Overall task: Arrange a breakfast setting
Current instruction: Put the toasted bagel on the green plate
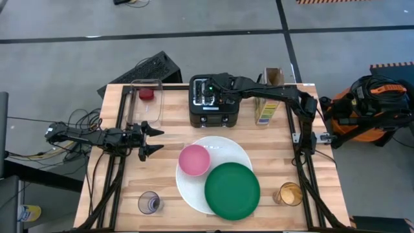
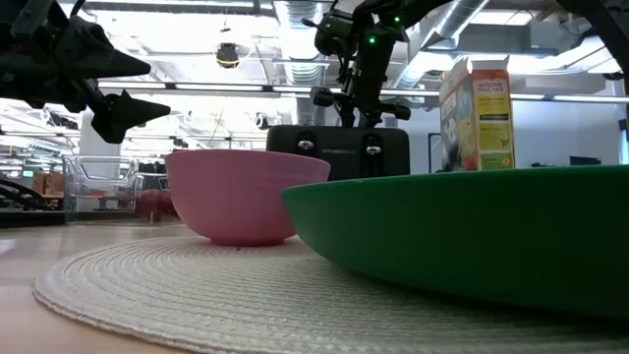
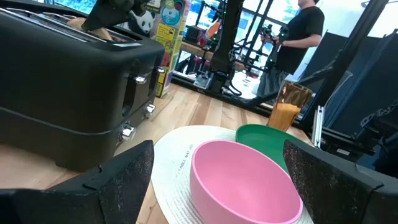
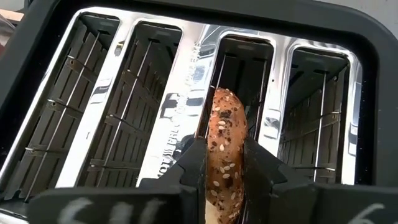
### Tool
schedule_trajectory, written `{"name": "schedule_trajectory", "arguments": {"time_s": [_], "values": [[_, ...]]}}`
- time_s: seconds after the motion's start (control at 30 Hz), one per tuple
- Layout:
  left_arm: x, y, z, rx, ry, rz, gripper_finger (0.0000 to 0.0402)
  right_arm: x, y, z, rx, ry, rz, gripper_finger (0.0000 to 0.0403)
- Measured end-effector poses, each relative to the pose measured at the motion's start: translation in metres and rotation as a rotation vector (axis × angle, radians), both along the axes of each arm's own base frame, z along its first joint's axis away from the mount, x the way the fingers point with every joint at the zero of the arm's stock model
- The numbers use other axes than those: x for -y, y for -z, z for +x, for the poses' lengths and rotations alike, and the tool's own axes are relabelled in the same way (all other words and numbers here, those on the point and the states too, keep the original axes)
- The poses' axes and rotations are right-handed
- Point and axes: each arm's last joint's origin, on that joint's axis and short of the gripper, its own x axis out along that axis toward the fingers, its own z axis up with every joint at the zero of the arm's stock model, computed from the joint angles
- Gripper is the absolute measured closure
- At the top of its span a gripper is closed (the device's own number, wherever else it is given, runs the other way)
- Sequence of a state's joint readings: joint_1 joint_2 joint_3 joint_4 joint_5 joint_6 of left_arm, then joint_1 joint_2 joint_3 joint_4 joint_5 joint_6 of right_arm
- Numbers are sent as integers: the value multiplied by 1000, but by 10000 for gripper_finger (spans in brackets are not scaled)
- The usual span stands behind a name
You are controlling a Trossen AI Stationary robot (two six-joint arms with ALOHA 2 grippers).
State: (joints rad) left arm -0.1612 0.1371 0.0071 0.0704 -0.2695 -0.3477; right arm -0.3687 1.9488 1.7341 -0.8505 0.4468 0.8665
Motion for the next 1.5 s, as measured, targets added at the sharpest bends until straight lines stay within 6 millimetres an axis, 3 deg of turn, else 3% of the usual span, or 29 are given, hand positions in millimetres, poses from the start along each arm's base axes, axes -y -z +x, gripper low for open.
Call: {"name": "schedule_trajectory", "arguments": {"time_s": [1.23,1.5], "values": [[0,0,0,-2,1,14,58,-2,-13,2,0,14,-45,321],[0,0,0,-2,1,14,58,-2,-30,1,1,-2,-57,322]]}}
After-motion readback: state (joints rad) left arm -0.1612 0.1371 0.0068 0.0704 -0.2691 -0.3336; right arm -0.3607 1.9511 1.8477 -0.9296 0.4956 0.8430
